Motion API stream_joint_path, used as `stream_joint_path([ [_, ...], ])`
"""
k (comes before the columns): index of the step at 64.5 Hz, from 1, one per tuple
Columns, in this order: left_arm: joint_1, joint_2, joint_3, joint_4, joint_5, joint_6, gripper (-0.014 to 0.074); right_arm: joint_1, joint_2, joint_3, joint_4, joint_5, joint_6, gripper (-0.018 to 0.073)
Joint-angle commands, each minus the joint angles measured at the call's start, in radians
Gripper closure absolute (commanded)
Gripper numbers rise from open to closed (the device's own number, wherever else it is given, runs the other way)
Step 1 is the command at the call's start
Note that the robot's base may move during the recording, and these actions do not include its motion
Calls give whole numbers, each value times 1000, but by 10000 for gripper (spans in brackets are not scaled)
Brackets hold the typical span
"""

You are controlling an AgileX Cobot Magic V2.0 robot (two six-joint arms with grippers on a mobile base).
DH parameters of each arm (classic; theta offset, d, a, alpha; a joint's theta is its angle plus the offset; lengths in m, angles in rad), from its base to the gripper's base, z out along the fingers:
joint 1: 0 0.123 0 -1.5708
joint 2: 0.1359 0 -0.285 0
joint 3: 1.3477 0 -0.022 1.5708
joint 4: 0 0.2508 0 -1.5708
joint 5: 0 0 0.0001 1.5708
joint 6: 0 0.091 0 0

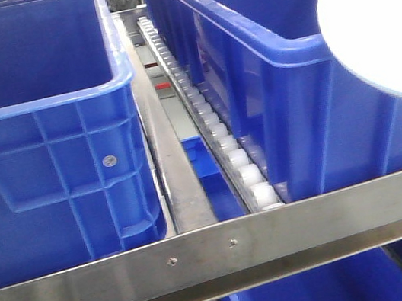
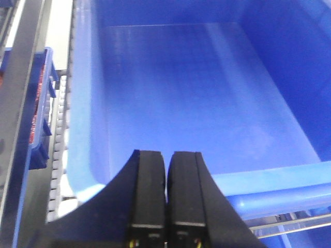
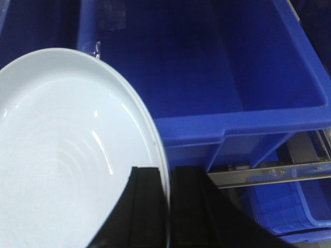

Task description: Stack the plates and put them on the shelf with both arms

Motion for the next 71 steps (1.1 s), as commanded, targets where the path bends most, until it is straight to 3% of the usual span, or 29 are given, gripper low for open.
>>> stream_joint_path([
  [1, -7, 8, -29, 1, -77, -8, 506, -6, 4, -29, -7, -95, -1, 510],
  [71, -7, 8, -29, 1, -77, -8, 507, -6, 4, -29, -8, -96, -1, 510],
])
